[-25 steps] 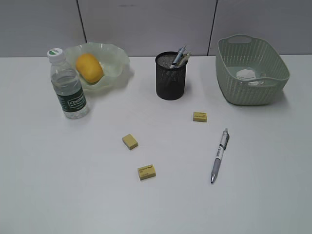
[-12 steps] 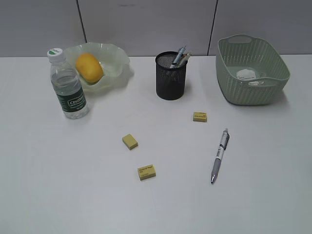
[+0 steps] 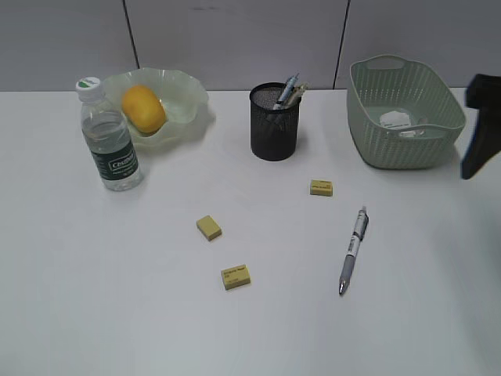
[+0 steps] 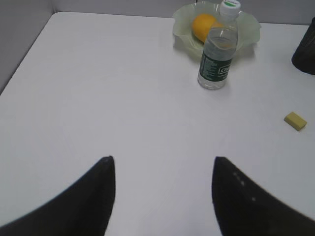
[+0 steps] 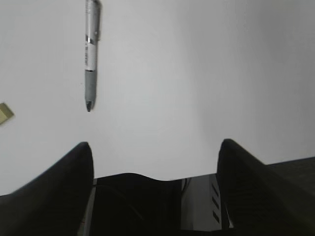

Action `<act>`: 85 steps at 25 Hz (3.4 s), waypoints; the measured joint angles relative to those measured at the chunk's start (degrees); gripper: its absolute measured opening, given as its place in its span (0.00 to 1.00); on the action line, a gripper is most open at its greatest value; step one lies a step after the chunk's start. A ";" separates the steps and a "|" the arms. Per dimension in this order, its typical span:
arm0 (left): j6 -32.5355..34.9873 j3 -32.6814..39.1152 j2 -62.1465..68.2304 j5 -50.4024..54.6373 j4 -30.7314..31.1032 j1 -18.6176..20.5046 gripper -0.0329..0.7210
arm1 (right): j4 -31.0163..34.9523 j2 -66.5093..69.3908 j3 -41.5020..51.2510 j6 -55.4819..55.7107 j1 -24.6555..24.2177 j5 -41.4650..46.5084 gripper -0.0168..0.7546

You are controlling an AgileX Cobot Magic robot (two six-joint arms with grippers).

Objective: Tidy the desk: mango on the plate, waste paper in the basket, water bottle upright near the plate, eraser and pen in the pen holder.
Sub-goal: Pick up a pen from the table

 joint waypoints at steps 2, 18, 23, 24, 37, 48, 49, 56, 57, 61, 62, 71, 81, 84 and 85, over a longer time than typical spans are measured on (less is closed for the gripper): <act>0.00 0.00 0.00 0.00 0.00 0.00 0.67 | 0.17 3.79 -1.07 2.54 3.16 -1.88 0.82; 0.00 0.00 0.00 0.00 0.00 0.00 0.66 | 3.77 28.04 -5.28 9.49 9.05 -16.43 0.79; 0.00 0.00 0.00 0.00 0.00 0.00 0.64 | 3.50 31.80 -5.28 10.67 9.05 -19.51 0.79; 0.00 0.00 0.00 0.00 0.00 0.00 0.63 | 3.23 32.45 -5.37 11.04 9.05 -20.22 0.79; 0.00 0.00 0.00 0.00 0.00 0.00 0.61 | 1.32 39.19 -10.55 12.37 9.89 -20.88 0.79; 0.00 0.00 0.00 0.00 0.00 0.00 0.60 | 0.50 40.50 -10.60 12.57 9.89 -20.16 0.76; 0.00 0.00 0.00 0.00 0.00 0.00 0.60 | 0.42 40.57 -10.60 12.57 9.89 -20.16 0.73; 0.00 0.00 0.00 0.00 0.00 0.00 0.58 | 0.23 40.80 -10.75 12.57 9.89 -20.28 0.55; 0.00 0.00 0.00 0.00 0.00 0.00 0.58 | 0.23 40.80 -10.81 12.57 9.89 -20.33 0.53; 0.00 0.00 0.00 0.00 0.00 0.00 0.57 | 0.23 40.88 -11.01 12.62 9.89 -20.51 0.43; 0.00 0.00 0.00 0.00 0.00 0.00 0.57 | 0.23 40.88 -11.01 12.62 9.89 -20.50 0.39; 0.00 0.00 0.00 0.00 0.00 0.00 0.56 | 0.34 40.93 -11.07 6.11 9.89 -21.15 0.22; 0.00 0.00 0.00 0.00 0.00 0.00 0.54 | 2.56 40.95 -11.07 -9.18 9.89 -22.11 0.22; 0.00 0.00 0.00 0.00 0.00 0.00 0.54 | 2.69 40.95 -11.26 -10.48 9.89 -20.85 0.22; 0.00 0.00 0.00 0.00 0.00 0.00 0.54 | 2.69 40.95 -11.43 -11.01 9.89 -19.79 0.22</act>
